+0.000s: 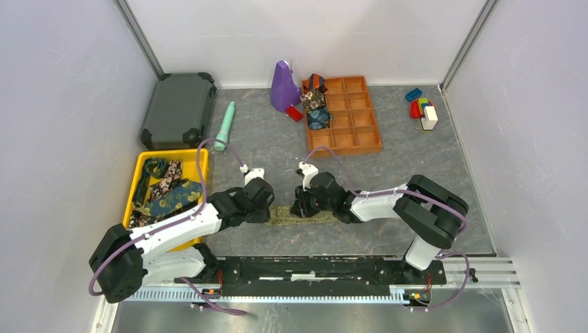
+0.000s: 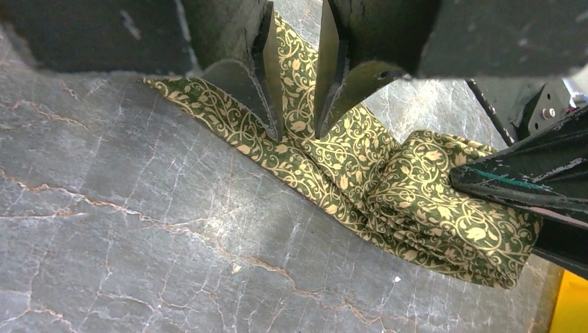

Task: Roll the ties
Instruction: Roll the tie at the center of the board.

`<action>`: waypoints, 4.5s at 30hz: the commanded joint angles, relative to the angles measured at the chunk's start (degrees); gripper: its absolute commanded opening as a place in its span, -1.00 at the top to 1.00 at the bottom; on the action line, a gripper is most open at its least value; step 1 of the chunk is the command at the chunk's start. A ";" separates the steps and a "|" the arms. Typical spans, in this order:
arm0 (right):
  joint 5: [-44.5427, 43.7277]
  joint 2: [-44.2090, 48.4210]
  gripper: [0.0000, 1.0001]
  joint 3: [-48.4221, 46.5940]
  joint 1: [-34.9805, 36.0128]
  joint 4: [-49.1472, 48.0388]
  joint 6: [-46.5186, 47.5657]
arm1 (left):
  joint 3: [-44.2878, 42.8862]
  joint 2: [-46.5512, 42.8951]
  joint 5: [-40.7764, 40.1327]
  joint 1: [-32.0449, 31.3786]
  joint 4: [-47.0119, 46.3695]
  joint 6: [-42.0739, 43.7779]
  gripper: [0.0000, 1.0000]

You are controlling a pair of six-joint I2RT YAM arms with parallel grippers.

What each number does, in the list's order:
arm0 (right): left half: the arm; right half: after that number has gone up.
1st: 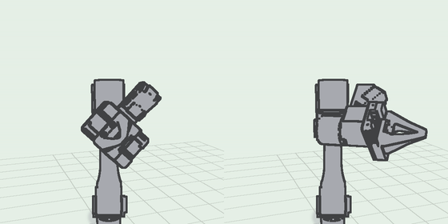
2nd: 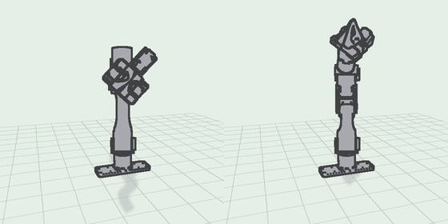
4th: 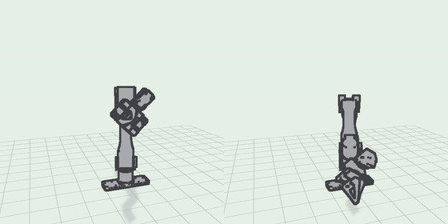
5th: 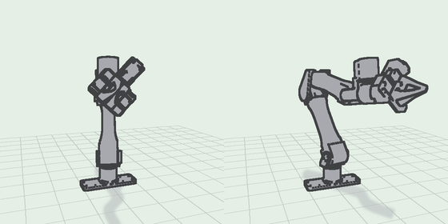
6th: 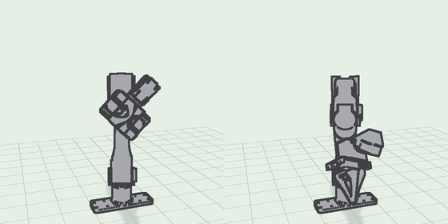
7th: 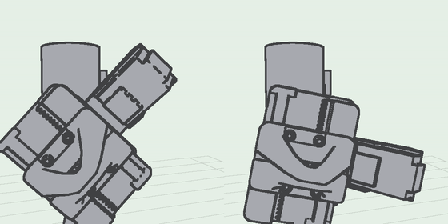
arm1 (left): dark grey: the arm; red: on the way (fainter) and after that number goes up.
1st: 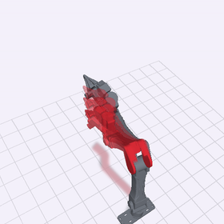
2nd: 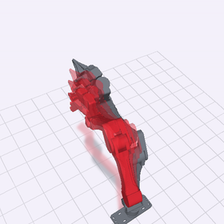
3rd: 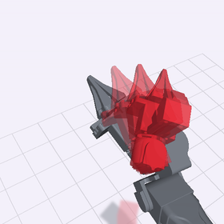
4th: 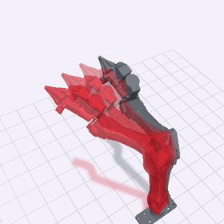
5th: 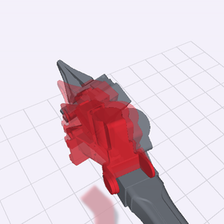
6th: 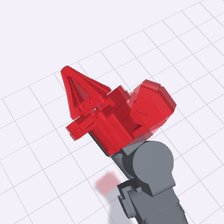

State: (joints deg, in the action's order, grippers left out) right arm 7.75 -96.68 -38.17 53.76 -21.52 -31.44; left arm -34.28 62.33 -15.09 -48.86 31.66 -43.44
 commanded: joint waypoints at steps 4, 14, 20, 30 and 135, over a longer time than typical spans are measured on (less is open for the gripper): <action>-3.12 0.71 0.42 2.75 0.80 1.50 -4.37 | -3.81 1.37 -4.44 -0.88 1.78 -1.67 0.53; -3.47 3.09 0.42 0.86 0.89 4.98 -3.28 | -7.73 5.79 -8.07 -3.43 3.82 -0.69 0.54; -5.23 5.51 0.41 -1.90 0.74 9.17 -1.06 | -9.31 7.77 -9.43 -4.22 5.58 0.49 0.54; -7.39 9.95 0.40 -1.98 -1.66 13.28 -0.45 | -11.04 9.87 -11.19 -5.56 7.89 1.80 0.55; -10.89 10.03 -0.35 -10.43 8.52 13.55 -17.74 | -3.58 -8.80 -9.47 0.78 10.15 -1.03 -0.39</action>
State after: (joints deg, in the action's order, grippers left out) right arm -1.78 -83.33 -44.12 60.90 -5.96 -46.81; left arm -38.83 55.96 -25.23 -48.58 43.83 -47.05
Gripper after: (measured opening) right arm 0.694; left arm 0.699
